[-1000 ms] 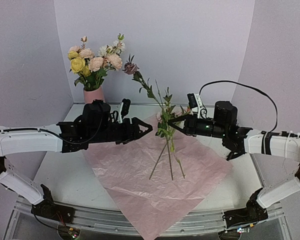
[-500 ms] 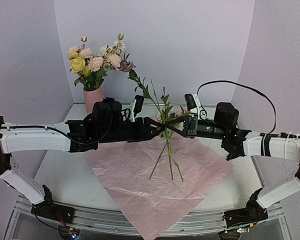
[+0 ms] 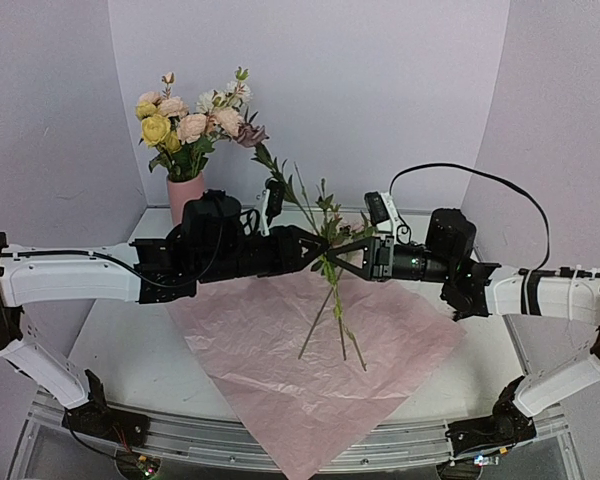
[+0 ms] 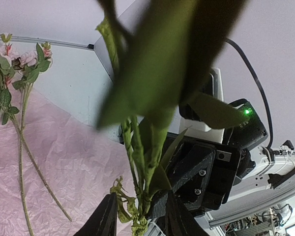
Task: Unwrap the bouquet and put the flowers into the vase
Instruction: Insert the fake flower into the vase.
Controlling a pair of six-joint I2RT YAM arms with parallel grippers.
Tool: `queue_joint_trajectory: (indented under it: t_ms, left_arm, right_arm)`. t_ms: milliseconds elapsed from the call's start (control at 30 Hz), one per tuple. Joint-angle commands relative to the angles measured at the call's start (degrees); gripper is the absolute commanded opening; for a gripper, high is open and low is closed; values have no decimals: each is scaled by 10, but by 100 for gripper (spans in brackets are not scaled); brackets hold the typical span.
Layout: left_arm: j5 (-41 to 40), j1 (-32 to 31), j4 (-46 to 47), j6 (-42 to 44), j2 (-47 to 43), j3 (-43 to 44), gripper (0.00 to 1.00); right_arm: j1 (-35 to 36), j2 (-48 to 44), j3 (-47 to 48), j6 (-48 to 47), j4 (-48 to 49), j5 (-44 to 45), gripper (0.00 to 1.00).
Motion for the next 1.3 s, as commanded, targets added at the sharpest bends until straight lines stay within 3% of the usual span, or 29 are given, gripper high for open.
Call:
queue_joint_trajectory:
  t_ms: [0, 167, 367, 467, 567, 833, 967, 1133, 1267]
  left_arm:
    - [-18, -2, 34, 4, -9, 17, 33]
    - [-18, -2, 38, 1, -11, 12, 26]
    - [-10, -2, 40, 1, -12, 7, 6]
    - [-11, -2, 40, 4, -17, 3, 0]
    - [-17, -2, 39, 8, -26, -4, 0]
    - [-41, -2, 37, 38, -47, -32, 0]
    - [-67, -2, 21, 81, -73, -52, 0]
    - [-155, -2, -87, 141, -107, -28, 0]
    - [-223, -2, -147, 194, -140, -10, 0]
  right_arm:
    - [7, -17, 0, -7, 41, -19, 4]
    - [12, -10, 3, -7, 41, -29, 6]
    - [18, -4, 5, -8, 40, -29, 9]
    - [18, -4, 3, -6, 40, -25, 17]
    - [18, -4, 0, -6, 39, -23, 29]
    - [18, -3, -6, -7, 36, -20, 44]
    - [18, -6, -9, -13, 34, -20, 56]
    - [18, -10, -10, -22, 25, -18, 79]
    - [18, -14, 1, -40, 0, -10, 91]
